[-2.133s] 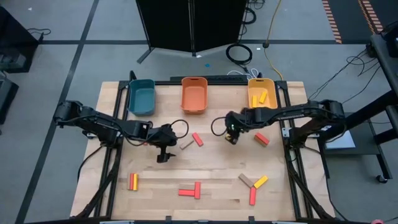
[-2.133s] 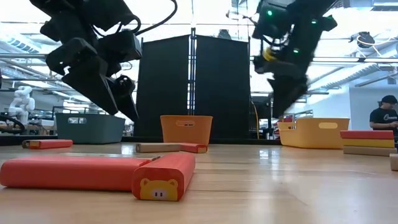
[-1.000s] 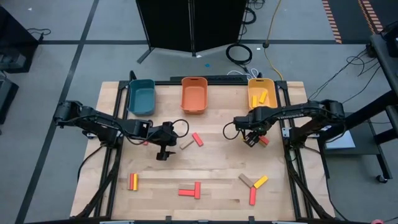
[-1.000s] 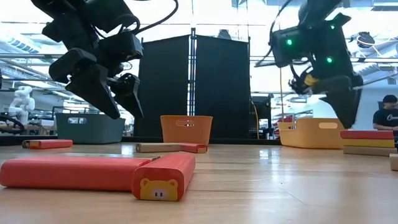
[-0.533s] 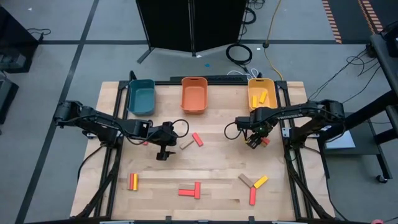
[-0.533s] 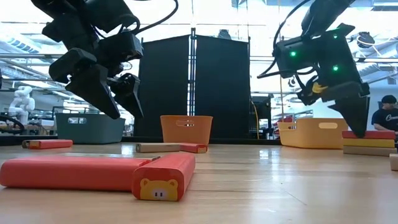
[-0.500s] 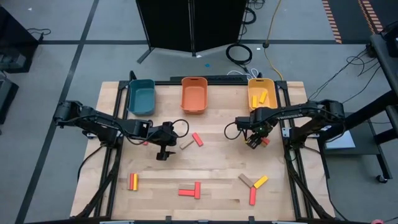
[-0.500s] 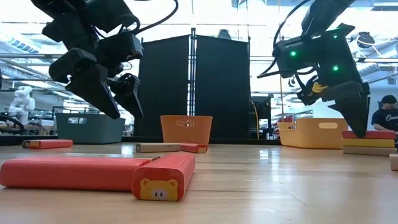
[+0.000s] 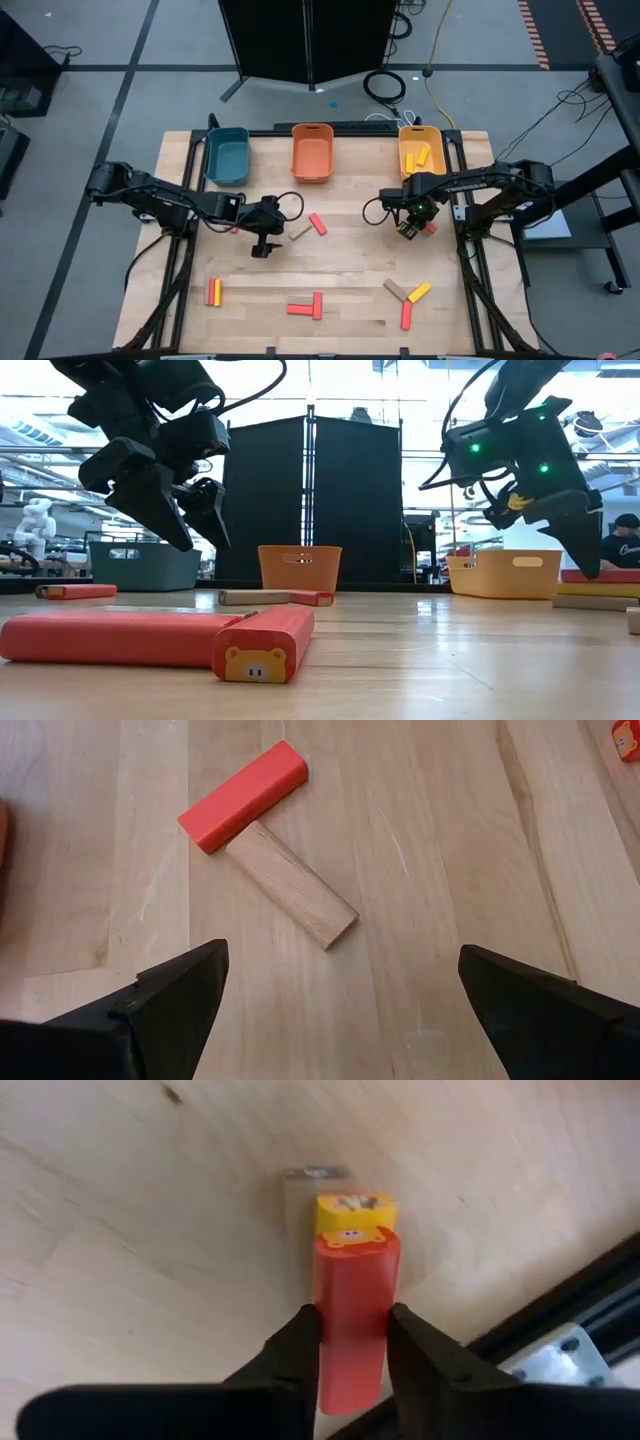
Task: Sort blocks
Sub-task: Put the red block into the orange bin, then put the yellow block into the yellow bin
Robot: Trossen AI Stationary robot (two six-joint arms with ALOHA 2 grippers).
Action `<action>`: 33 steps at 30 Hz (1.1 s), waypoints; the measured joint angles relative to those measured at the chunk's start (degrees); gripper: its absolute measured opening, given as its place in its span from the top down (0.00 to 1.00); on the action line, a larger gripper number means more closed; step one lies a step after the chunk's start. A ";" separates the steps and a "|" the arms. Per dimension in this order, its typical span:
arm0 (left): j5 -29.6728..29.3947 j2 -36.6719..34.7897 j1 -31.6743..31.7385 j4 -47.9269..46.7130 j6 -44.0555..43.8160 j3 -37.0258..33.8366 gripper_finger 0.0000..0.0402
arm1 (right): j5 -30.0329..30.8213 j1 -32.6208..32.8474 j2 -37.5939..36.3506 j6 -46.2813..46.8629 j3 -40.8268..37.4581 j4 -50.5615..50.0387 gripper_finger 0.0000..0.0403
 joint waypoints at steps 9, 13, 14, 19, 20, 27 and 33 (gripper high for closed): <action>0.00 -0.01 0.00 0.17 0.01 0.00 0.02 | 3.05 -0.12 -0.16 -1.45 3.05 -4.44 0.84; 0.00 -0.01 0.00 0.19 -0.03 0.00 0.02 | 2.76 -1.20 -0.22 -0.44 3.16 -3.24 0.87; 0.00 -0.01 0.00 0.12 -0.04 0.00 0.02 | 2.07 -1.17 -0.22 -0.19 3.16 -2.71 0.88; 0.00 -0.01 0.00 -0.24 0.02 0.00 0.02 | -2.69 0.86 -0.22 -1.21 3.16 -1.87 0.87; 0.00 -0.01 0.00 -0.18 0.26 0.00 0.02 | -2.99 1.44 -0.22 -1.53 3.16 -1.86 0.86; 0.00 -0.01 0.00 0.11 1.53 0.00 0.02 | -2.90 5.75 -0.22 -2.81 3.14 -0.99 0.76; 0.00 -0.01 0.00 -0.01 1.56 0.00 0.02 | -2.70 6.92 -0.22 -2.73 2.95 1.89 0.64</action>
